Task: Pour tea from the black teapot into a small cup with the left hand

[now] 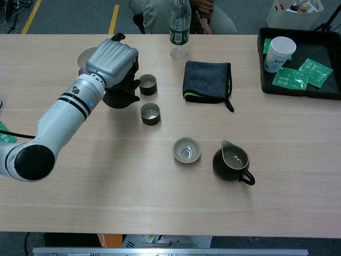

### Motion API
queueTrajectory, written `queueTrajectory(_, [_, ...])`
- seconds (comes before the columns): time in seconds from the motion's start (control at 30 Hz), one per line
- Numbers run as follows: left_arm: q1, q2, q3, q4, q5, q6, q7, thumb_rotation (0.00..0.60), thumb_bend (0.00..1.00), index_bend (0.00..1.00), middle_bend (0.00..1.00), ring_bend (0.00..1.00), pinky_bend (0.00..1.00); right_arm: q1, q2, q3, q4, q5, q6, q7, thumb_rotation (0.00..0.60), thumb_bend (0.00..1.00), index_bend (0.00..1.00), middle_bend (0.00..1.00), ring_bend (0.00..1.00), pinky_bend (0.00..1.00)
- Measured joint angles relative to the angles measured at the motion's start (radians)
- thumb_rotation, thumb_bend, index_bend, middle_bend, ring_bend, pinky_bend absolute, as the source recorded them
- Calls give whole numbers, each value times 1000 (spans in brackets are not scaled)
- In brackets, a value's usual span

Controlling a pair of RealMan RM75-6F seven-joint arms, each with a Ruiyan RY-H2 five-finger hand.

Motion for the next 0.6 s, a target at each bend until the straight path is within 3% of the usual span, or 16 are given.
queueTrajectory(0.6, [15, -72, 3, 97, 95, 24, 30, 543, 364, 893, 1000, 827, 97, -4, 4, 2, -7, 5, 1, -7, 600, 0, 171, 158, 38, 29])
